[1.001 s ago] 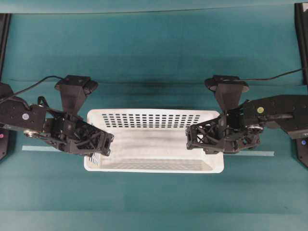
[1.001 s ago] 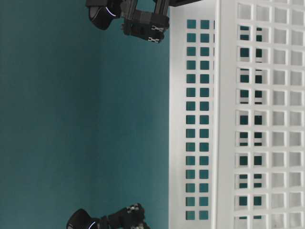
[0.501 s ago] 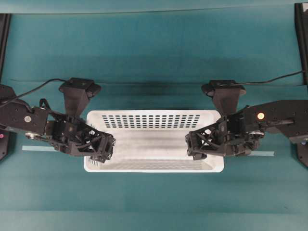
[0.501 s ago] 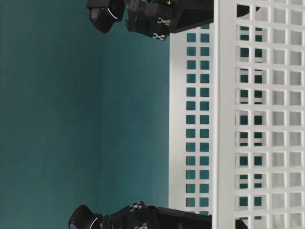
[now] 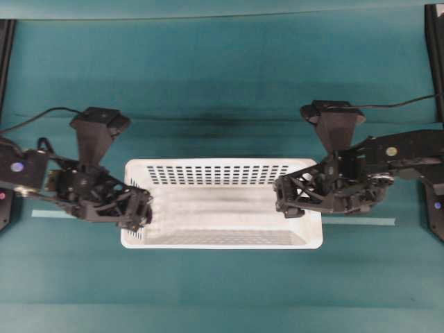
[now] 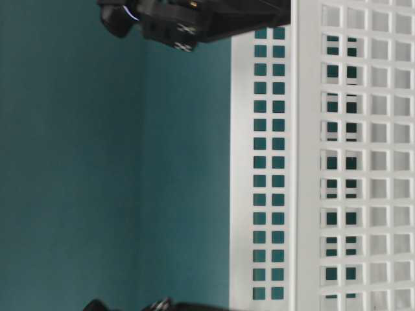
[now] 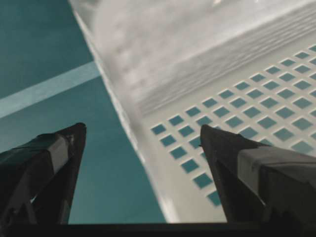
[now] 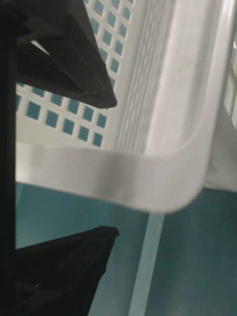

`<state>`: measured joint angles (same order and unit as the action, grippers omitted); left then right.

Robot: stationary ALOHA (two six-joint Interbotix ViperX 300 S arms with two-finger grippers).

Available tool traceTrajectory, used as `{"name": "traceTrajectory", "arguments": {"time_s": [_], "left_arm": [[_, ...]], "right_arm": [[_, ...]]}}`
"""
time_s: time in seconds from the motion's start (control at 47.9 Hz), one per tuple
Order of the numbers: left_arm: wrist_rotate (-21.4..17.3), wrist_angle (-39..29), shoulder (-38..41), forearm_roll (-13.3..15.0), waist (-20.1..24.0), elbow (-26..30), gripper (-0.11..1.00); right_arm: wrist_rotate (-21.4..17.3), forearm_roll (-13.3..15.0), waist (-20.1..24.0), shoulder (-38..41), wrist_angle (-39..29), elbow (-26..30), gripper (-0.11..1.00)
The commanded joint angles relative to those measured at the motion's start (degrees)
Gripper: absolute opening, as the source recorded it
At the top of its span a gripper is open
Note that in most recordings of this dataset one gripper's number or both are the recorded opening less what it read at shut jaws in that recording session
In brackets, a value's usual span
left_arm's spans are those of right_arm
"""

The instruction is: Lift the white basket with both hands.

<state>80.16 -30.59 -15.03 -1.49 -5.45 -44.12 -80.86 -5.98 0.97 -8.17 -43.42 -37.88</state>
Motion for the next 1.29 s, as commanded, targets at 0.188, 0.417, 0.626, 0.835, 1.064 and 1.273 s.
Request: {"name": "traceTrajectory", "arguments": {"time_s": [0.188, 0.417, 0.626, 0.835, 1.064, 1.273], "left_arm": [[-1.49, -1.41, -10.9, -0.18, -0.18, -2.37, 0.93], [-2.81, -1.05, -20.21, -0.09, -0.18, -4.22, 0.93], [-5.98, -0.18, -26.89, -0.18, -0.18, -4.75, 0.93], [-10.9, 0.09, -32.43, -0.18, -0.18, -5.01, 0.93], [-18.46, 2.55, -36.74, -0.18, -0.18, -4.92, 0.93], [-32.96, 9.67, -39.73, -0.18, -0.18, -4.66, 0.93]], "right_arm": [[0.18, 1.93, 0.0, -6.15, -1.58, 0.53, 0.98], [2.37, 4.48, 0.0, -13.54, -0.97, 0.62, 0.98], [7.82, 4.66, 0.0, -19.34, 2.99, -0.7, 0.98], [13.97, 4.83, -0.62, -23.82, 16.88, -3.78, 0.98], [21.62, 4.92, -0.62, -28.56, 29.71, -6.42, 0.97], [34.45, 5.63, -0.62, -32.61, 34.89, -8.0, 0.94]]}}
